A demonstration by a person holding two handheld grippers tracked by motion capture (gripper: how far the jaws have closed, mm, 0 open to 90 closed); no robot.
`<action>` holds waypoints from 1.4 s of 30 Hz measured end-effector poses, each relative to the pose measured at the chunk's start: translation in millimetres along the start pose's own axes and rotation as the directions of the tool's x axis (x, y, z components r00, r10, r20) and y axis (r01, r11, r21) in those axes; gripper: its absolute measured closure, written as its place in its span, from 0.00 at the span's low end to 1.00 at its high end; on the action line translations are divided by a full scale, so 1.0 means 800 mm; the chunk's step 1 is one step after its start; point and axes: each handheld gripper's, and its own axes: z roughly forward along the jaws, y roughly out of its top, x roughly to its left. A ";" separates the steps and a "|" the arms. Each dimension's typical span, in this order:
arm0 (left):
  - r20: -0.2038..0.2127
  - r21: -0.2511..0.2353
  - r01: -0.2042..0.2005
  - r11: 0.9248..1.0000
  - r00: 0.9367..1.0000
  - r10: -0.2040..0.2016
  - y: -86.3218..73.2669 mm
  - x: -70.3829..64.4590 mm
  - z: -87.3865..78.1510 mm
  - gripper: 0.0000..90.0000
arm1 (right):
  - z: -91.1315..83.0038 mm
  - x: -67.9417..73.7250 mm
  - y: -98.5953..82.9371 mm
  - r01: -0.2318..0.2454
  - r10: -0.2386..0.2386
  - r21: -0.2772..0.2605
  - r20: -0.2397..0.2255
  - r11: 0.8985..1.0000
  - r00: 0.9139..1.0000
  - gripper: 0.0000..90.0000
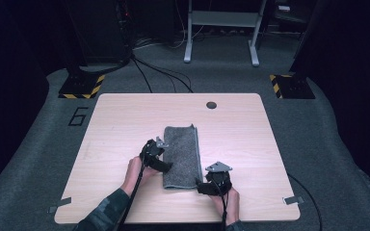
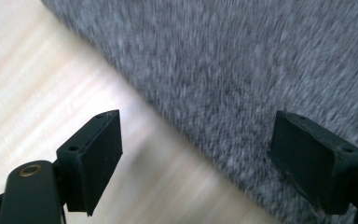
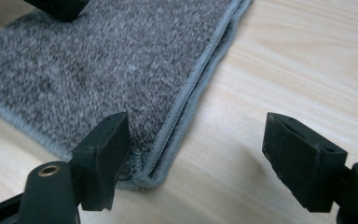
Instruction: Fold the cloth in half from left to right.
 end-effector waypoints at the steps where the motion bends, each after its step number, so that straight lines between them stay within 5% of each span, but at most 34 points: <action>1: 0.003 -0.007 0.008 1.000 1.000 -0.007 -0.003 0.002 0.001 0.18 | -0.001 0.000 -0.001 0.014 -0.014 0.003 -0.005 1.000 1.000 0.25; 6: 0.007 -0.024 0.015 1.000 1.000 -0.015 -0.010 0.004 -0.004 0.17 | -0.012 0.006 -0.010 0.012 -0.011 0.022 -0.039 1.000 0.999 0.24; 12: 0.036 -0.071 -0.036 0.997 0.999 0.039 -0.035 -0.035 -0.037 0.17 | -0.018 0.007 -0.017 0.043 -0.041 0.033 -0.058 0.999 0.997 0.23; 15: 0.027 -0.039 -0.082 0.996 0.996 0.083 -0.050 -0.053 -0.037 0.17 | -0.020 0.008 -0.016 0.019 -0.016 0.034 -0.082 0.999 0.997 0.23; 17: 0.023 -0.061 -0.069 0.996 0.997 0.070 -0.058 -0.055 -0.037 0.17 | -0.023 0.004 -0.011 0.026 -0.025 0.016 -0.092 1.000 0.995 0.22; 21: 0.045 -0.076 -0.052 0.996 0.997 0.055 -0.061 -0.044 -0.043 0.16 | -0.023 -0.003 0.003 0.021 -0.022 -0.011 -0.098 1.000 0.995 0.22; 26: 0.064 -0.119 0.019 0.993 0.998 -0.012 -0.057 -0.017 -0.056 0.16 | -0.015 -0.016 0.030 0.032 -0.034 -0.023 -0.104 0.999 0.994 0.19; 32: 0.037 -0.142 0.059 0.988 0.998 -0.054 -0.028 0.024 -0.058 0.15 | 0.011 -0.039 0.074 0.036 -0.038 -0.026 -0.082 0.999 0.996 0.17; 42: 0.020 -0.119 0.134 0.984 0.991 -0.132 0.022 0.081 -0.027 0.16 | 0.057 -0.065 0.126 0.020 -0.021 -0.011 -0.092 1.000 0.996 0.18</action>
